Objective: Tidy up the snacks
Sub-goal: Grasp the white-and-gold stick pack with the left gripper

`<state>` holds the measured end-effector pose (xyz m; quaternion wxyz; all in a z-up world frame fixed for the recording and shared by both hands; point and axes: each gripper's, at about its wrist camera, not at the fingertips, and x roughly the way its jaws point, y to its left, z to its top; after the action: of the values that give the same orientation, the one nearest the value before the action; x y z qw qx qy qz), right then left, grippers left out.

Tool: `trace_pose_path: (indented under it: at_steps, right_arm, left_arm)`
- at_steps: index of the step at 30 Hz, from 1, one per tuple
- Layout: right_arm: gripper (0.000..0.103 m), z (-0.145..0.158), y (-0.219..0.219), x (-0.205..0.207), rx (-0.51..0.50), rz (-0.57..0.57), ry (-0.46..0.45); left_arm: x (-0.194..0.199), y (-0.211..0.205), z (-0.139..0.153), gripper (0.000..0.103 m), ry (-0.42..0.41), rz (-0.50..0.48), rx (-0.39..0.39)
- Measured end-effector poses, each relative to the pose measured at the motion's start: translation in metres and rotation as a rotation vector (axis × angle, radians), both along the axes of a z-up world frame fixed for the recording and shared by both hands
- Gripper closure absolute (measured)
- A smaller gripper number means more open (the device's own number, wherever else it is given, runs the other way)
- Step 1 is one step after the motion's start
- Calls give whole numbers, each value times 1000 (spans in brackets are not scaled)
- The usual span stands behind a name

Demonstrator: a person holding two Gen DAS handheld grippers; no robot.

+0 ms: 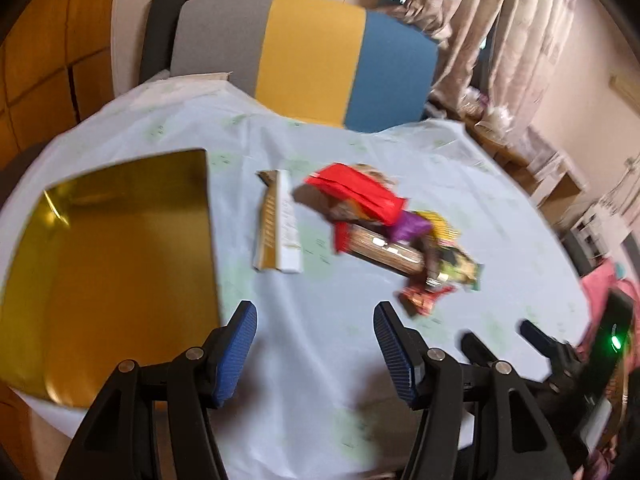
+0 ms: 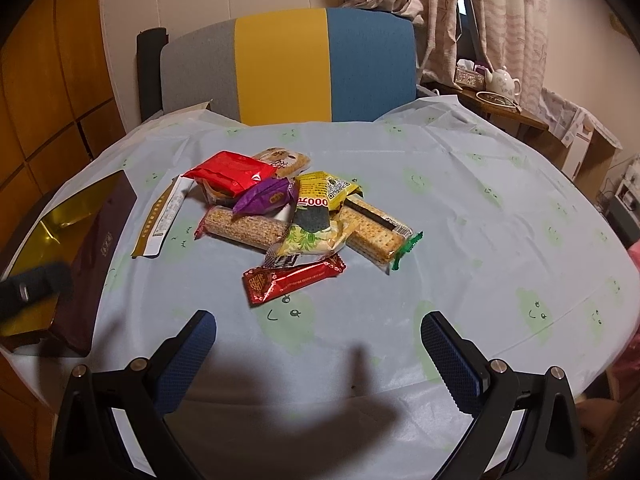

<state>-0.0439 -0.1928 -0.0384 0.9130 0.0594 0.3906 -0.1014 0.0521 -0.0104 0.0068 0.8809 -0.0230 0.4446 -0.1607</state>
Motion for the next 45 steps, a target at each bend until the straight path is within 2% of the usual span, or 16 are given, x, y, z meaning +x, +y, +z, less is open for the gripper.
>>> trace_pose_path:
  at_steps: [3, 4, 6, 8, 11, 14, 18, 20, 25, 31, 35, 41, 45]
  right_arm:
    - [0, -3, -4, 2, 13, -7, 6]
    - [0, -3, -5, 2, 18, -8, 7]
    - [0, -4, -7, 3, 22, -12, 7]
    - [0, -4, -10, 3, 30, -16, 6]
    - [0, -4, -16, 3, 37, -30, 3]
    - [0, -3, -23, 4, 43, -41, -2]
    - [0, -6, -32, 4, 57, -53, 4]
    - [0, -9, -36, 5, 69, -61, 14]
    - [0, -13, -45, 6, 85, -78, 24]
    - [0, -18, -50, 7, 103, -89, 33]
    - [0, -17, -54, 6, 108, -90, 24]
    - [0, -14, -67, 5, 132, -102, 18]
    - [0, -13, -76, 3, 169, -98, 23]
  left_arm:
    - [32, -3, 6, 50, 32, -20, 18]
    - [41, -7, 6, 51, 41, -24, 41]
    - [57, -16, 5, 59, 50, -58, 83]
    - [78, -29, -1, 59, 76, -85, 120]
    - [104, -37, -16, 59, 134, -96, 126]
    - [128, -45, -32, 59, 166, -72, 159]
    - [151, -57, -53, 59, 202, -68, 246]
    - [161, -60, -63, 59, 219, -36, 289]
    - [173, -54, -79, 61, 252, 3, 287]
    - [156, -53, -71, 74, 183, -11, 275]
    - [128, -49, -59, 74, 171, -15, 216]
    - [58, -47, -53, 74, 170, -47, 147]
    - [17, -49, -59, 74, 159, -68, 151]
